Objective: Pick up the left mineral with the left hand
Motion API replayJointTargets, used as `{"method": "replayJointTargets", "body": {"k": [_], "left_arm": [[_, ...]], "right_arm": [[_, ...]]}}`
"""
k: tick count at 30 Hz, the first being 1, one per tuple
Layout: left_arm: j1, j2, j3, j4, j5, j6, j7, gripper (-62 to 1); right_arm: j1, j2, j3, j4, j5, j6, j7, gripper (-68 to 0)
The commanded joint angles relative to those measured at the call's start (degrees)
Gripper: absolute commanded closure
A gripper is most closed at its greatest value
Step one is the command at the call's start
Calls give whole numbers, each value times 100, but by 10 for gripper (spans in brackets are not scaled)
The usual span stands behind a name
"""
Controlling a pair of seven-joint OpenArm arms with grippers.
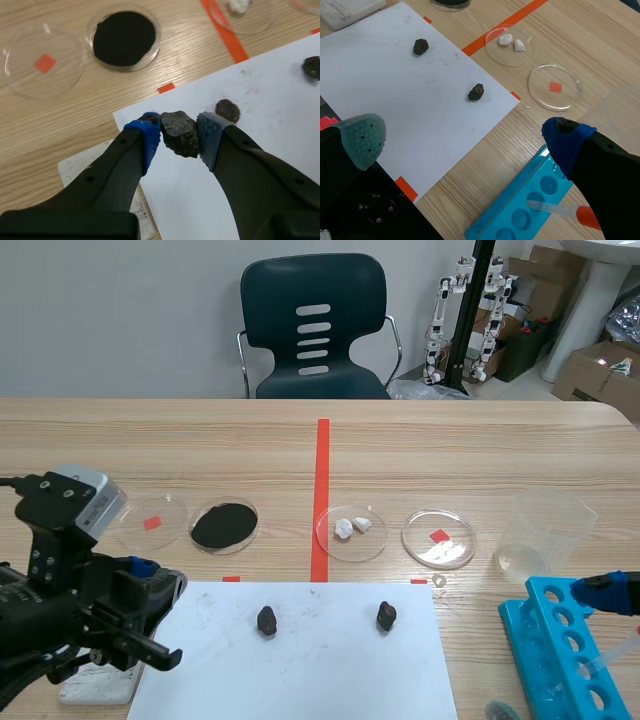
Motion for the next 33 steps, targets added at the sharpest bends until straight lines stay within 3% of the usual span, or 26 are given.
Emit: {"method": "replayJointTargets", "body": {"k": [1, 6, 9, 18, 33], "left_arm": [[155, -61, -111, 188, -33, -192, -289, -133], [765, -210, -529, 492, 0, -796, -970, -133], [1126, -203, -765, 693, 179, -1025, -1344, -133], [1978, -201, -1104, 1220, 752, -1056, -2205, -133], [2033, -201, -1121, 1272, 789, -1051, -2249, -132]], "right_arm": [[-11, 0, -20, 79, 63, -2, 105, -679], [-11, 0, -20, 79, 61, -2, 105, -679], [-11, 0, -20, 79, 61, -2, 105, -679], [-11, 0, -20, 79, 61, -2, 105, -679], [-11, 0, -20, 79, 61, -2, 105, -679]]}}
